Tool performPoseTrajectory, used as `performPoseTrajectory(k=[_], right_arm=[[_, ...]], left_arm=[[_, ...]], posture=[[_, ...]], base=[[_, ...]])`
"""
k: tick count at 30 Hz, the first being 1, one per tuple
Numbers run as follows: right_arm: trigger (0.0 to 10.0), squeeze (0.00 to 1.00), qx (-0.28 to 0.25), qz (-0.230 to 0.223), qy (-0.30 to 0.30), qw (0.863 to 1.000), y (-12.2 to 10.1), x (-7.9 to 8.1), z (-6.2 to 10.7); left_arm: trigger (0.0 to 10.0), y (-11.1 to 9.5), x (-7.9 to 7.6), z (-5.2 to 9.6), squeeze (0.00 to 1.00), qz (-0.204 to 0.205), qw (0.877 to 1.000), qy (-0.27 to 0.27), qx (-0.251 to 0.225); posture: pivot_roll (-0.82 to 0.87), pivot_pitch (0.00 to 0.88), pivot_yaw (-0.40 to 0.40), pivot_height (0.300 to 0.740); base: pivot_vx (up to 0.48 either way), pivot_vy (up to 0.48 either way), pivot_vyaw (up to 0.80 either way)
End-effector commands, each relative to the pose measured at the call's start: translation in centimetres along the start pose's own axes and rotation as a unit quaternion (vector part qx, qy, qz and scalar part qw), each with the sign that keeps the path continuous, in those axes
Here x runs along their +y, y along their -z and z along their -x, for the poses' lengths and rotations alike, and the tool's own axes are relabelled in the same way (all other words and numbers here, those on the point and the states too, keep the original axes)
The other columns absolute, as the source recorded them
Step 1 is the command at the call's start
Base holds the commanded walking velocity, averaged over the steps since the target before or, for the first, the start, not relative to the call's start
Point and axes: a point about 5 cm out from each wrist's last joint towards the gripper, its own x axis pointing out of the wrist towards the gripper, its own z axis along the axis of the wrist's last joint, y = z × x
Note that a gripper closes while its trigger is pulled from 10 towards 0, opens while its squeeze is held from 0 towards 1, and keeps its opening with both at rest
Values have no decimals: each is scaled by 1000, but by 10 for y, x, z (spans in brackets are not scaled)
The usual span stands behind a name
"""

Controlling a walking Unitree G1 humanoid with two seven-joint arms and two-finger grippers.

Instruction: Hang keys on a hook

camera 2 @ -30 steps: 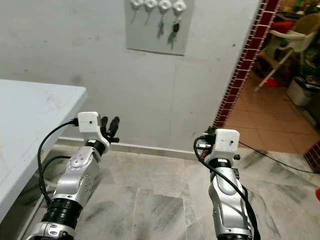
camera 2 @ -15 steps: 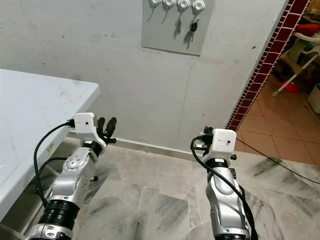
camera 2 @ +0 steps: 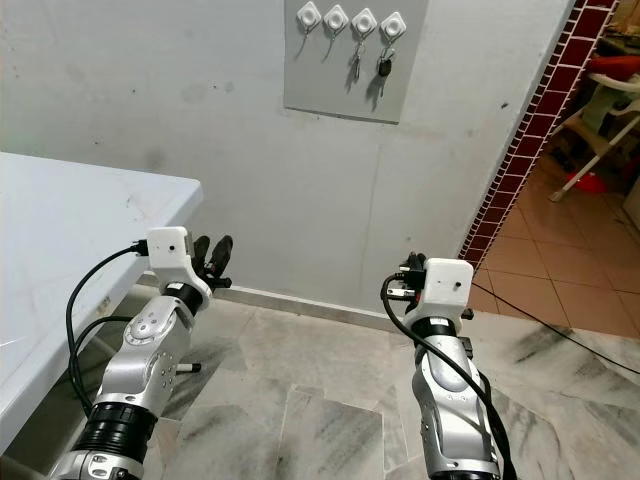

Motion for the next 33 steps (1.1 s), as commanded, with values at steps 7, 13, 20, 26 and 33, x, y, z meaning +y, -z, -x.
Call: performPoseTrajectory(k=[7,13,20,26,33], right_arm=[[10000,0,-14,3,-6,1000,-6,1,0],[10000,0,-14,4,-11,1000,-6,2,0],[10000,0,-16,3,-15,1000,-7,4,-1],[10000,0,-17,3,-17,1000,-6,5,-1],[10000,0,-18,4,-18,1000,-6,5,-1]], left_arm=[[10000,-6,0,-2,0,-1,1000,-1,-6],[10000,-5,1,-2,0,0,1000,-2,-6],[10000,-6,1,-2,0,1,1000,-3,-7],[10000,-6,1,-2,0,0,1000,-1,-8],[10000,-6,0,-3,0,0,1000,1,-8]], posture=[[57,0,-41,740],[61,0,-43,740],[64,0,-42,740],[62,0,-40,740],[61,0,-38,740]], base=[[307,0,0],[305,0,0],[305,0,0],[311,0,0],[307,0,0]])
